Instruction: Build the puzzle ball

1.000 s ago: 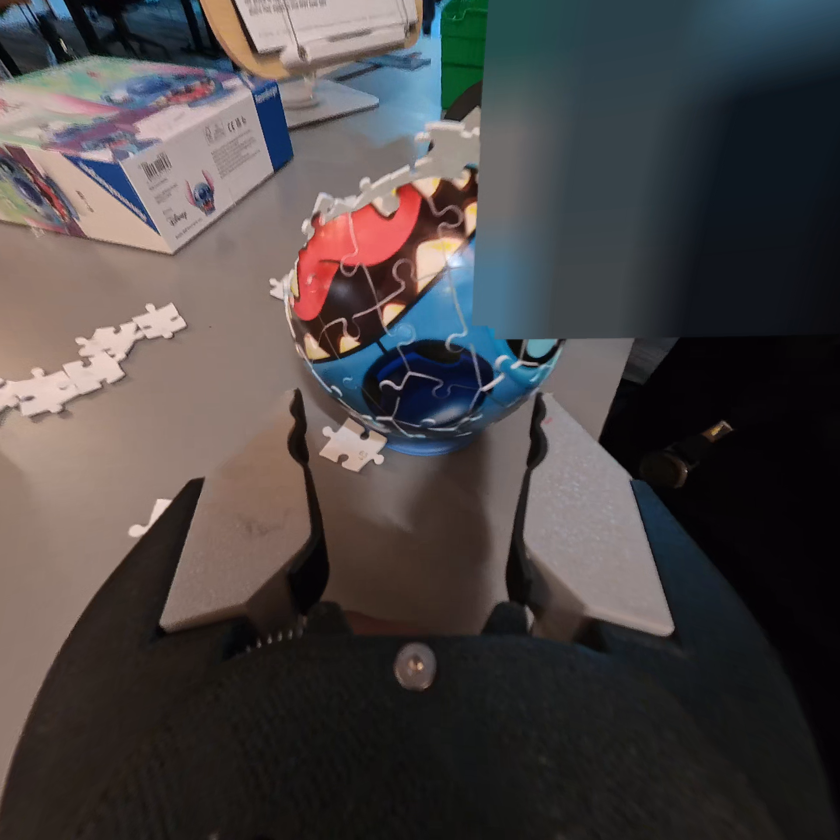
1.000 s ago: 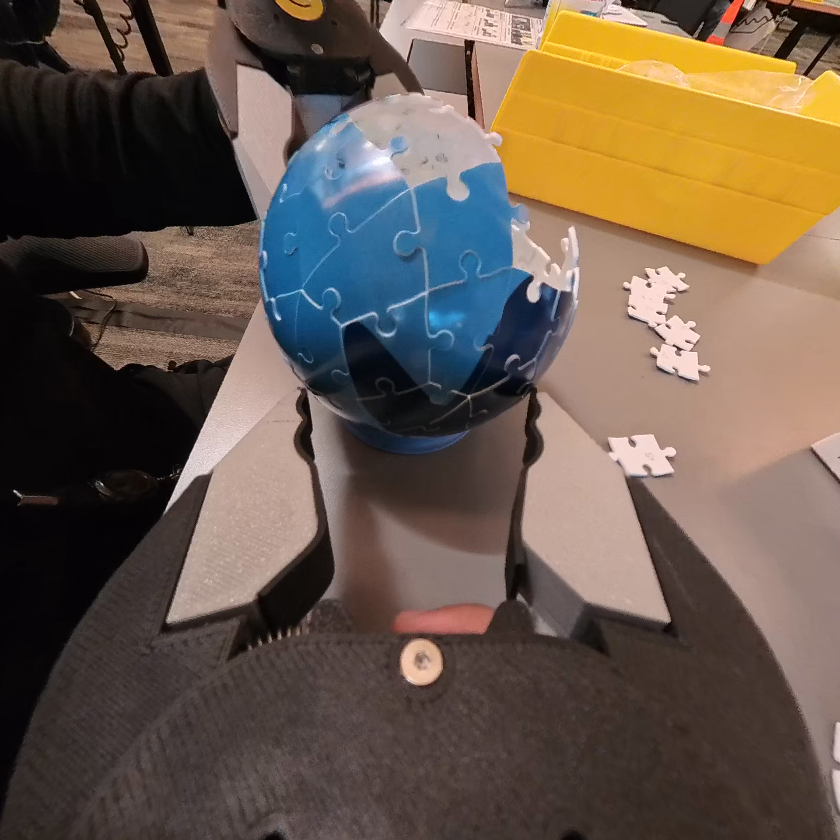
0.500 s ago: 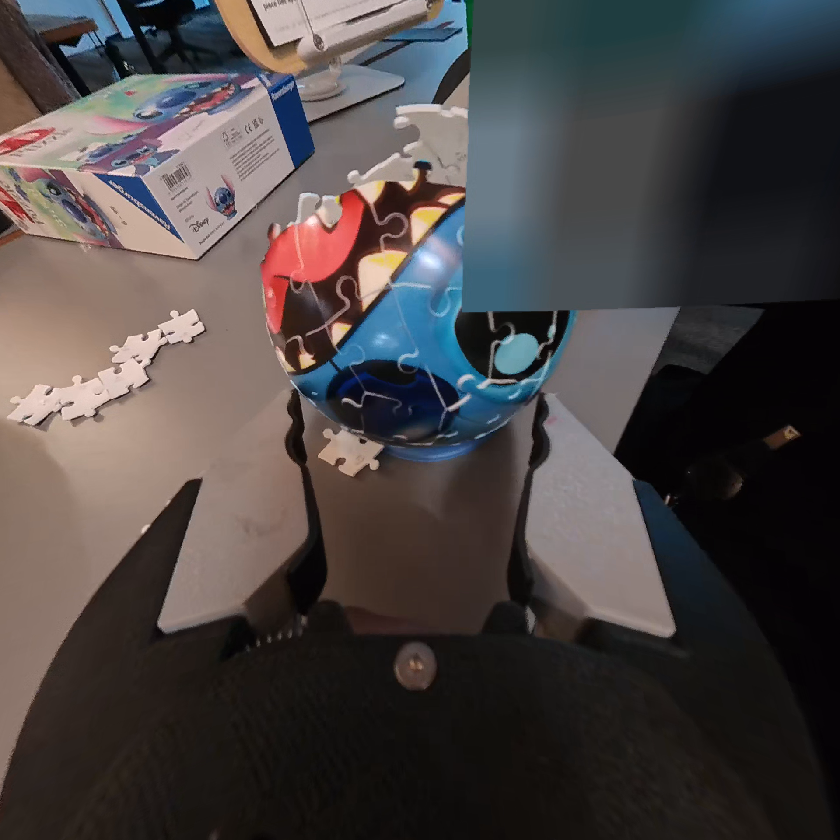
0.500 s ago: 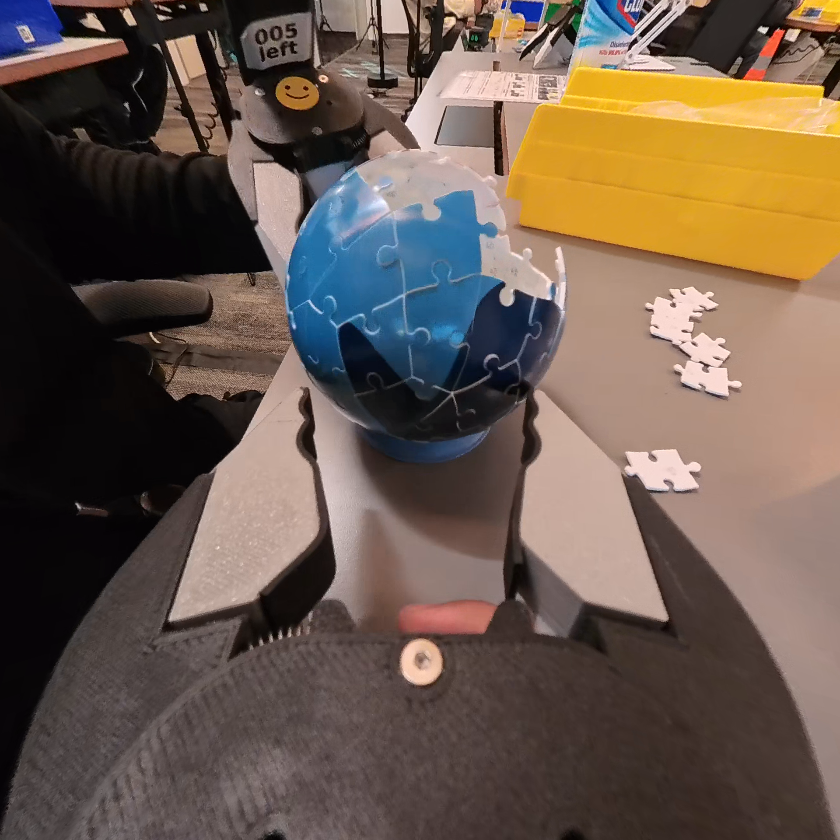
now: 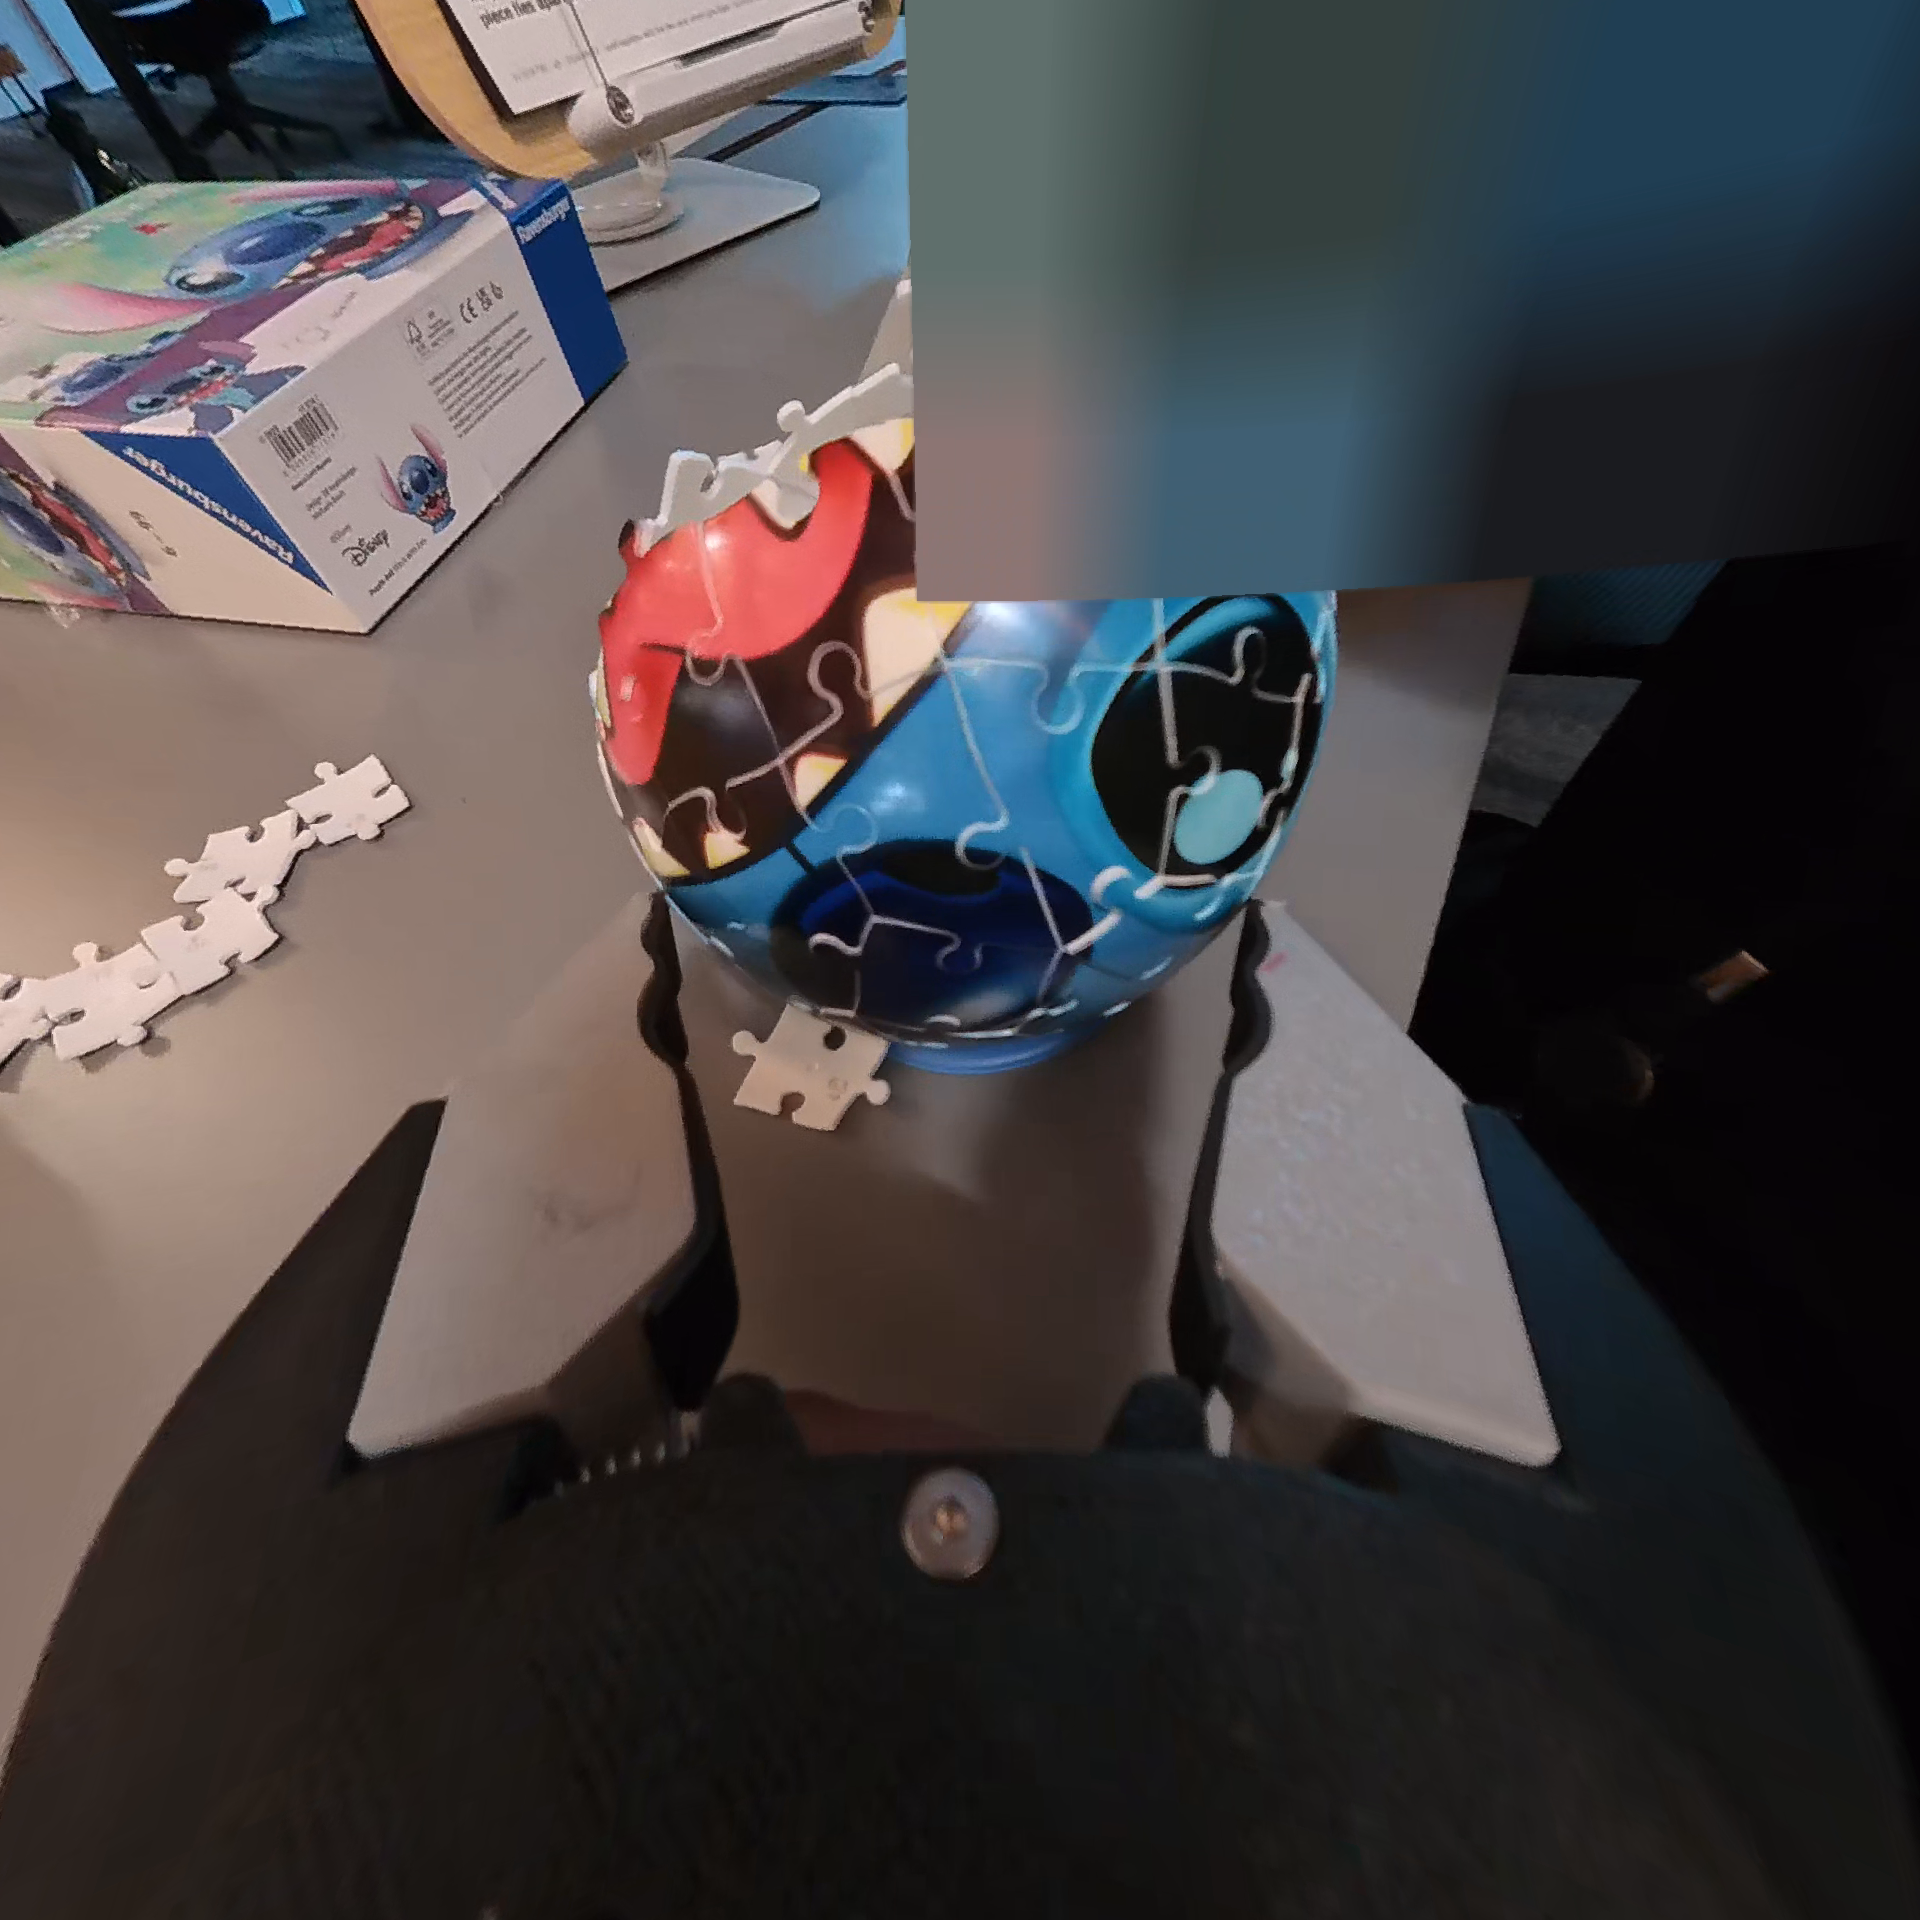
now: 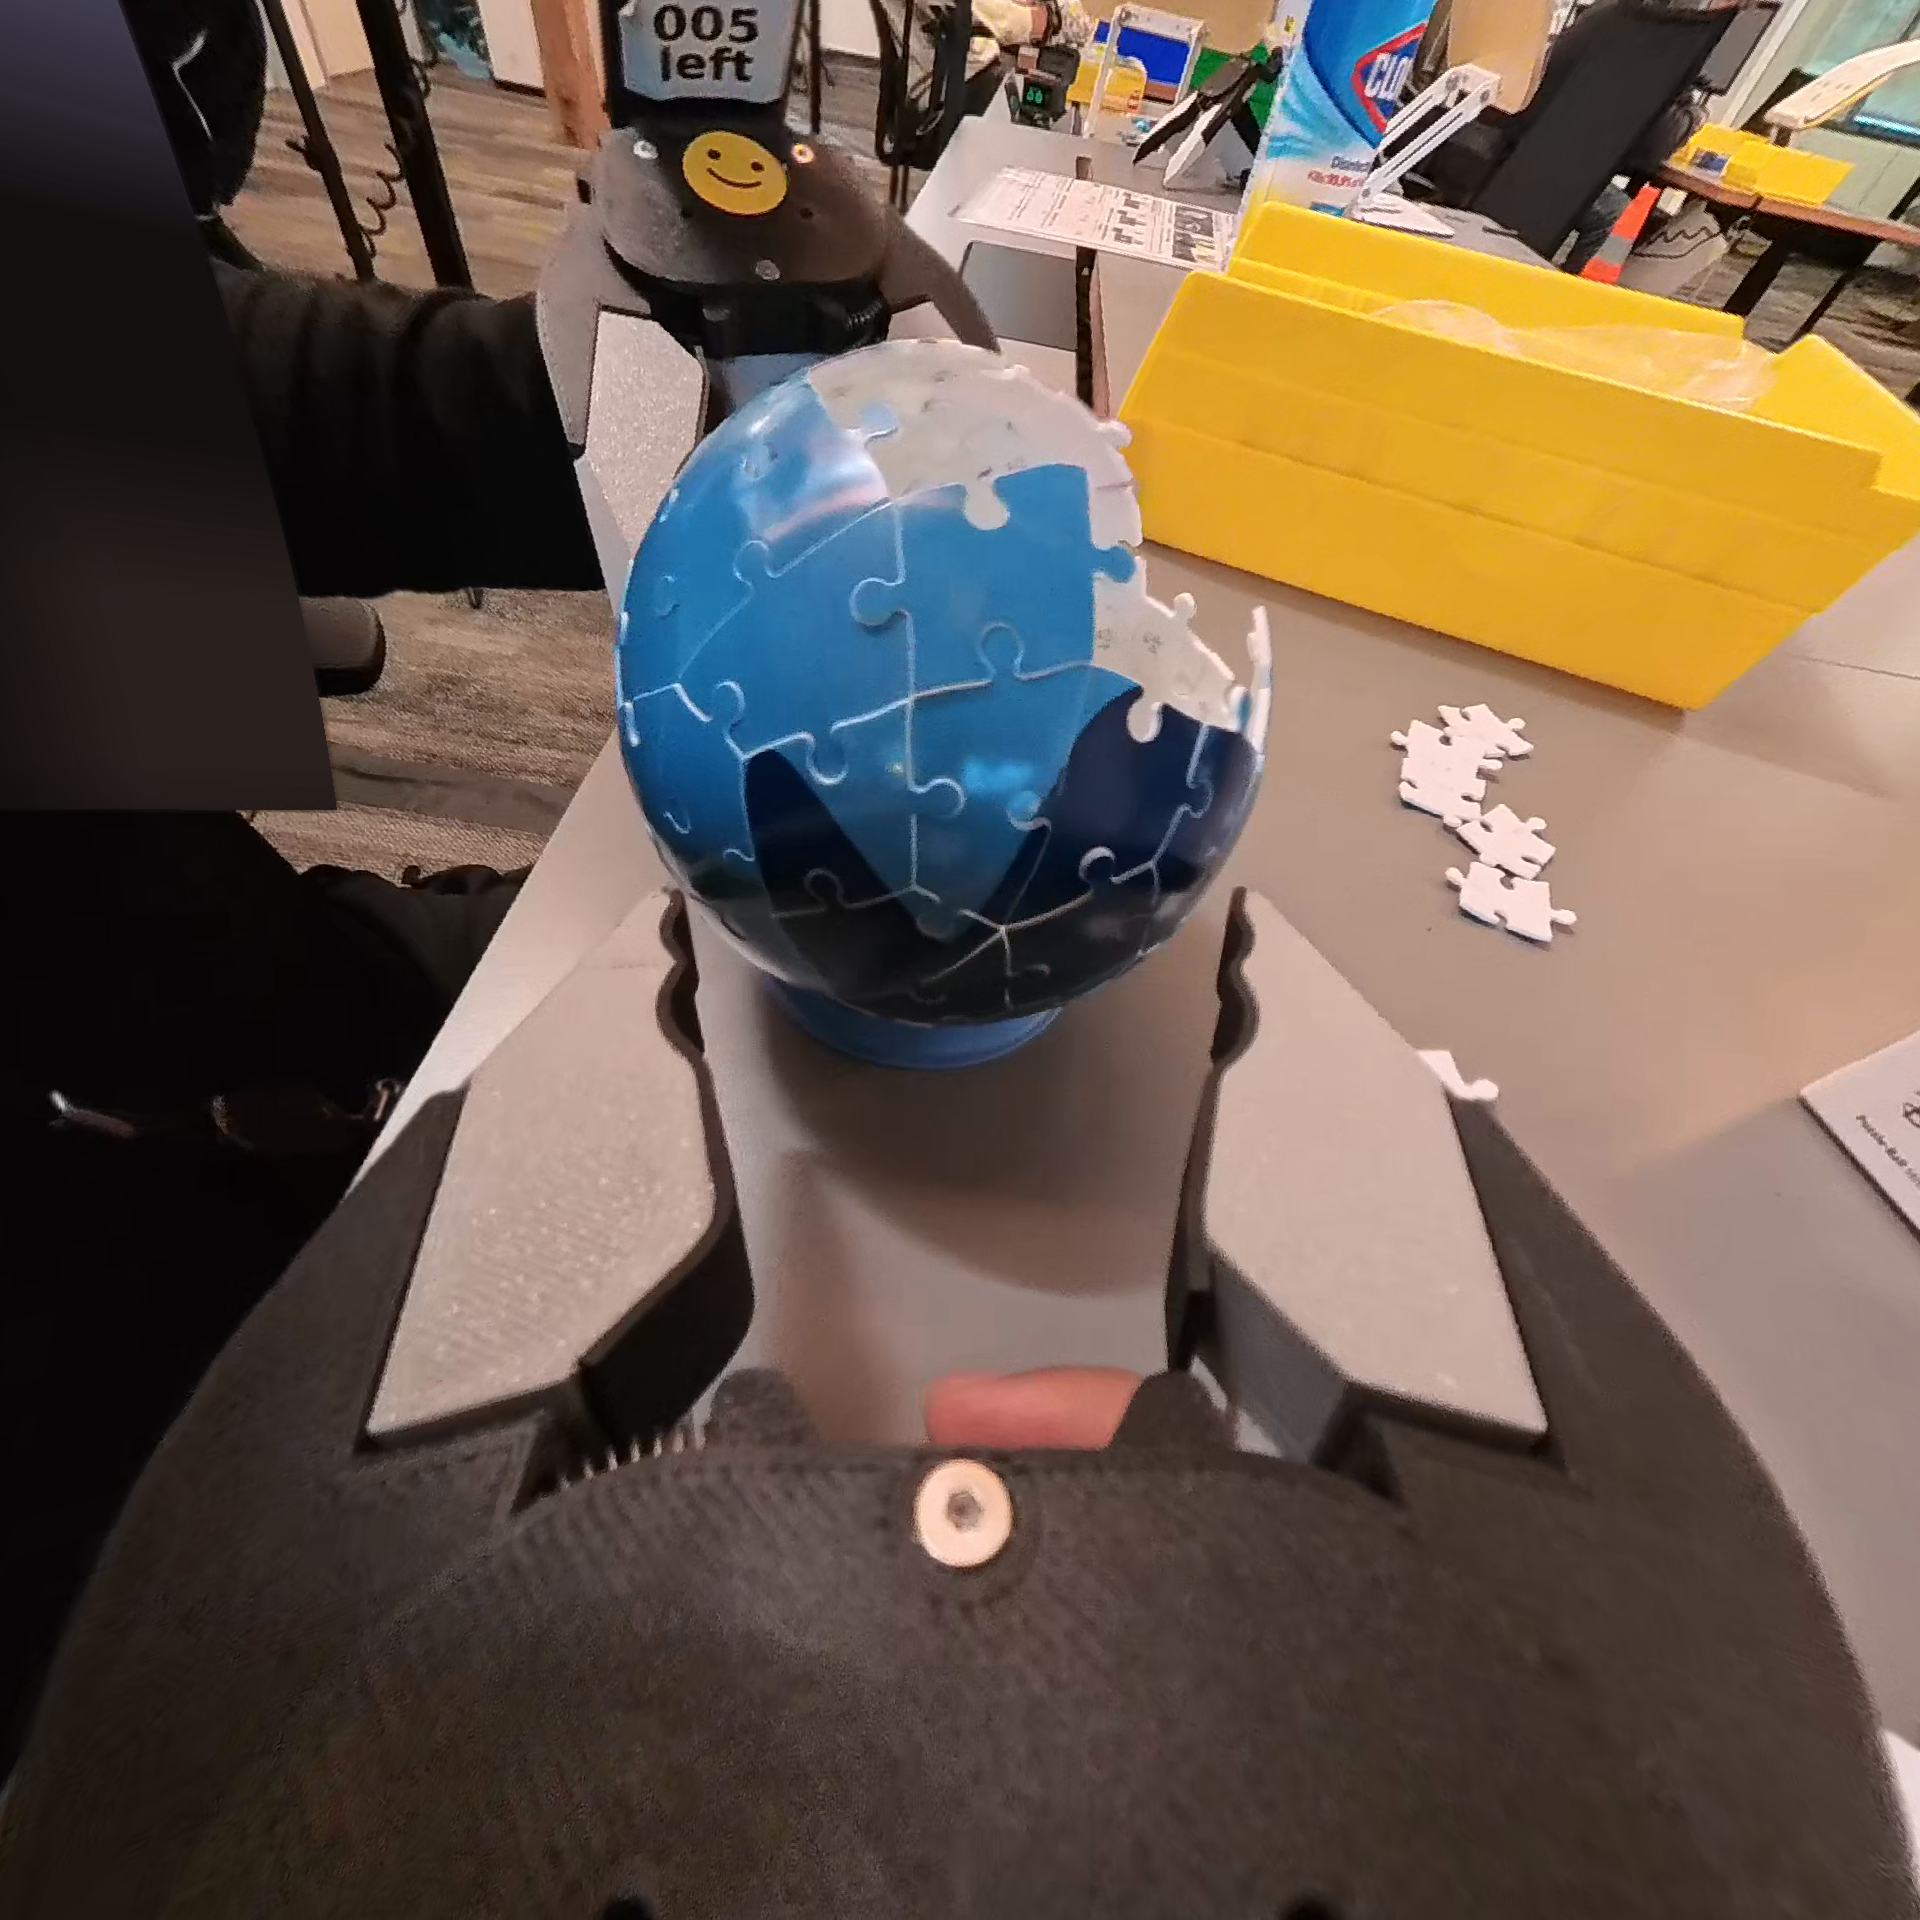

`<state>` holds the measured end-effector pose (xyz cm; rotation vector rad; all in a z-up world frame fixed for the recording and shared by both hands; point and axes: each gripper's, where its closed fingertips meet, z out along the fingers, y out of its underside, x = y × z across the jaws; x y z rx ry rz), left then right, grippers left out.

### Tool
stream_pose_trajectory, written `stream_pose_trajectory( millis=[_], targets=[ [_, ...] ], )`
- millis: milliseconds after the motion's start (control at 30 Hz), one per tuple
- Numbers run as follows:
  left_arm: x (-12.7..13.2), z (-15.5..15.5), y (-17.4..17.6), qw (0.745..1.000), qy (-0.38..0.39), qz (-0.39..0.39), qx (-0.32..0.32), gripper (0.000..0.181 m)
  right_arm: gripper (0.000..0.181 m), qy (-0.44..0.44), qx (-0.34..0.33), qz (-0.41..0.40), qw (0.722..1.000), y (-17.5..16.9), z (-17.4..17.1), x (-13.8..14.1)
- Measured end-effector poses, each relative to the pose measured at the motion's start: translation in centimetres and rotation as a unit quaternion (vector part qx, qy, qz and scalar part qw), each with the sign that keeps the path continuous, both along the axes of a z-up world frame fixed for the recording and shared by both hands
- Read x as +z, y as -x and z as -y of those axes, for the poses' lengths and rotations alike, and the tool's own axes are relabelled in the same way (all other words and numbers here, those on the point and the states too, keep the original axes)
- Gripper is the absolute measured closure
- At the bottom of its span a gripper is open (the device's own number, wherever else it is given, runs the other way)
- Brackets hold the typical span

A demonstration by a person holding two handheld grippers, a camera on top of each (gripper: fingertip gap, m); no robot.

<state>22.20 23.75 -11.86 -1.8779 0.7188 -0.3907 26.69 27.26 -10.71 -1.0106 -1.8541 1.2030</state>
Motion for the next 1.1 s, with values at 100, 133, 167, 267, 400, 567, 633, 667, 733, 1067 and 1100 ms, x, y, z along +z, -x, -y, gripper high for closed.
stream_pose_trajectory(
  millis=[100,133,167,267,400,567,633,667,733,1067,1100],
  targets=[
    [0.4,0.6,1.0,0.999,-0.028,-0.014,0.012,0.08,0.087,-0.009,0.004,0.004,1.0,0.1,0.3,-0.2],
    [0.6,1.1,2.0,0.999,-0.038,-0.022,0.027,0.083,0.088,-0.013,0.002,0.002,1.0,0.0,0.2,-0.2],
    [0.6,1.6,3.5,0.998,-0.036,-0.029,0.05,0.085,0.09,-0.015,-0.001,-0.002,1.0,-0.2,0.1,-0.1],
    [0.3,2.9,9.0,0.99,-0.01,-0.04,0.137,0.089,0.092,-0.004,-0.011,-0.01,1.0,-0.6,-0.8,0.2],
    [0.7,2.8,12.6,0.978,0.0,-0.043,0.206,0.105,0.091,0.026,-0.012,-0.013,0.999,-0.6,-1.8,0.7],
    [-1.6,0.2,12.9,0.973,0.054,-0.068,0.212,0.107,0.086,0.045,-0.011,-0.006,0.999,-0.3,-2.1,0.8],
    [-2.5,-0.7,13.1,0.97,0.061,-0.091,0.217,0.107,0.086,0.041,-0.015,-0.009,0.999,-0.3,-2.2,0.8],
    [-2.6,-1.1,13.0,0.971,0.055,-0.095,0.212,0.107,0.086,0.038,-0.016,-0.011,0.999,-0.3,-2.2,0.8],
    [-2.3,-1.7,12.6,0.973,0.051,-0.077,0.21,0.109,0.087,0.035,-0.018,-0.012,0.999,-0.4,-2.2,0.8],
    [-1.3,-2.1,12.6,0.975,0.016,-0.06,0.214,0.119,0.098,0.025,-0.118,-0.02,0.992,-2.1,-9.8,1.0],
    [-1.3,-2.1,12.6,0.975,0.017,-0.063,0.215,0.119,0.1,0.028,-0.121,-0.018,0.992,-2.2,-10.3,0.8]
  ],
)
